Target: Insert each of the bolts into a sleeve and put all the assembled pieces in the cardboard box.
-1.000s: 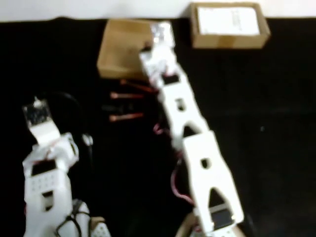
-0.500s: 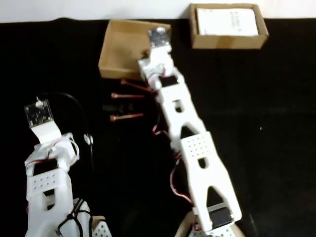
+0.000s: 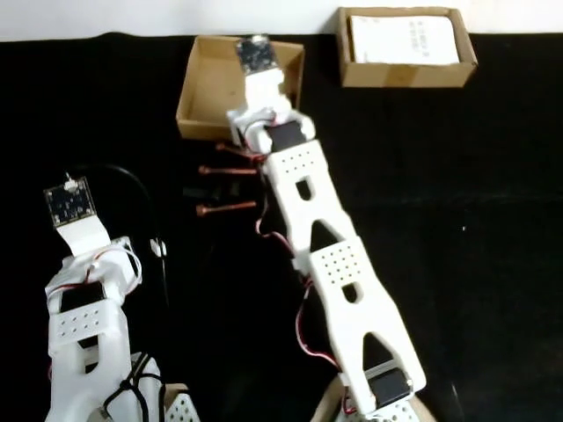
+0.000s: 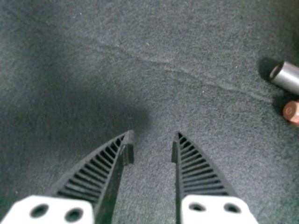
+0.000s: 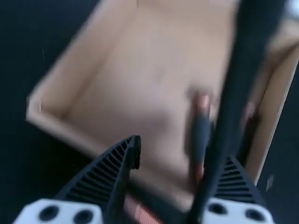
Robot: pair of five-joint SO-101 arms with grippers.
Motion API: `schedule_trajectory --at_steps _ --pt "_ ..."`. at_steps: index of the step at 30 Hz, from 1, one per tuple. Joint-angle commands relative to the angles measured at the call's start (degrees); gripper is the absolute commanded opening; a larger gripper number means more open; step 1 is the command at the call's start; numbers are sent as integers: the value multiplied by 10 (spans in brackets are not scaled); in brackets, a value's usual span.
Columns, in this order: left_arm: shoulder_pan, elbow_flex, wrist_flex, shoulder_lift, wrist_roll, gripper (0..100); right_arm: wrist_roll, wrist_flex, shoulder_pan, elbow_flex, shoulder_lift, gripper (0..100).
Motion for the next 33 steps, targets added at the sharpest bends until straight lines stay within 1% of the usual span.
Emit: schedule_trajectory --at_steps 1,4,6,8,13,16,19,24,33 --pt "7 -3 -4 -9 2 149 -32 164 -24 -66 -122 206" --pt "7 -3 -4 -9 2 149 -67 272 -42 -66 -143 206" --pt "6 -3 -4 -9 2 148 -96 306 -50 -66 -142 206" --pt "6 -3 -4 -9 3 147 -134 307 -51 -58 -141 206" --pt "6 -3 -4 -9 3 147 -220 306 -51 27 -142 206" --pt "6 -3 -4 -9 3 147 -251 306 -58 72 -142 206" --pt "5 -3 -4 -9 3 147 -256 305 -76 97 -142 206" --pt "5 -3 -4 -9 3 147 -252 254 -102 123 -142 206" --pt "5 -3 -4 -9 3 147 -252 211 -107 222 -141 206"
